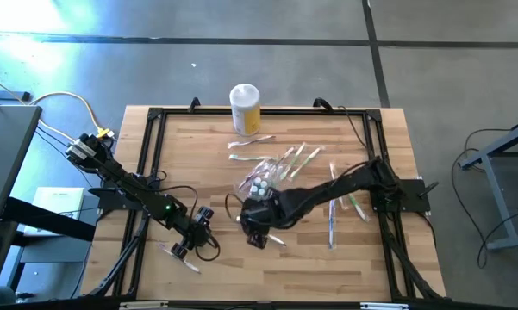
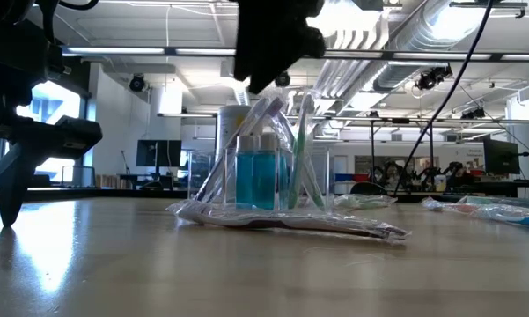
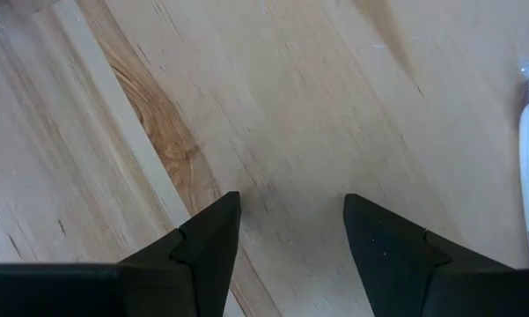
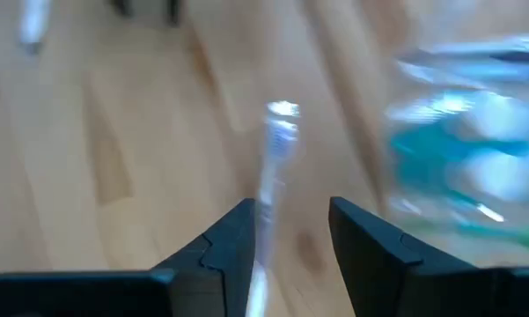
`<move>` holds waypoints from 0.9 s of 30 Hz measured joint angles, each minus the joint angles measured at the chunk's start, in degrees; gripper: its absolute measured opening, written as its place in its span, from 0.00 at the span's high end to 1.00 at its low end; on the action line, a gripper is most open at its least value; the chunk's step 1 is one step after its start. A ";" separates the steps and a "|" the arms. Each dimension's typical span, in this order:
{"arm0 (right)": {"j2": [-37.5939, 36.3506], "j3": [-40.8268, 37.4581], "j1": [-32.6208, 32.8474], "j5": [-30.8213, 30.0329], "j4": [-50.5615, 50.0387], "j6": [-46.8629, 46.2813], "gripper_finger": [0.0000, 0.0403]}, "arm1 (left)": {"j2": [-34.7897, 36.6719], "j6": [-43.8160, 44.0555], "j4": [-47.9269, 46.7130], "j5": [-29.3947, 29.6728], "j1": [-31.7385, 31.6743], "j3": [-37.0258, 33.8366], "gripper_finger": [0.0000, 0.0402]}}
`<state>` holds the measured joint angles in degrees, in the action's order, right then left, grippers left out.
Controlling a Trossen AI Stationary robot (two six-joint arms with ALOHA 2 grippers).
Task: Pick & Place toothbrushing station
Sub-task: Put the violet toothbrush into the transparent organizer
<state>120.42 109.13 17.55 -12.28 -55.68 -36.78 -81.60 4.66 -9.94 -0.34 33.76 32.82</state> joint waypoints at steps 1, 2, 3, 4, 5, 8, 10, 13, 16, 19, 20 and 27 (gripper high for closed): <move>0.00 -1.86 0.28 0.35 3.17 1.24 0.66 | 0.00 0.10 0.04 0.00 0.00 0.00 0.51; 0.00 -3.62 0.50 0.67 5.44 2.20 0.66 | 0.00 0.12 0.07 0.00 0.00 0.00 0.51; 0.03 -5.50 0.66 0.65 7.33 2.71 0.66 | 0.00 0.12 0.10 0.00 0.00 0.00 0.51; 0.04 -7.09 0.73 0.68 8.80 2.96 0.66 | 0.00 0.12 0.12 0.00 0.00 0.00 0.51; 0.04 -8.46 0.73 0.70 10.13 2.98 0.66 | 0.00 0.09 0.14 0.00 0.00 0.00 0.51; 0.04 -12.64 0.12 0.58 12.62 2.33 0.66 | 0.00 0.05 0.16 -0.02 0.00 0.00 0.51; 0.04 -15.25 -0.18 0.95 14.31 2.90 0.66 | 0.00 0.03 0.18 -0.02 0.00 0.00 0.51; 0.02 -18.80 -0.03 2.40 18.05 5.71 0.66 | 0.00 0.03 0.21 -0.07 0.00 0.00 0.51; 0.04 -21.61 0.16 4.62 21.44 5.73 0.66 | 0.00 0.01 0.27 -0.15 0.00 0.00 0.51; 0.02 -22.52 0.07 6.01 23.75 5.14 0.66 | 0.00 -0.05 0.34 -0.17 -0.02 0.00 0.51; 0.02 -22.72 0.07 5.99 23.72 5.15 0.66 | 0.00 -0.08 0.36 -0.17 -0.02 0.00 0.51; 0.00 -22.71 0.22 6.57 24.00 4.91 0.66 | -0.02 -0.08 0.40 -0.17 -0.02 0.00 0.51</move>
<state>120.42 86.41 17.77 -5.70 -31.68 -31.88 -81.62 4.58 -9.54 -0.51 33.74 32.82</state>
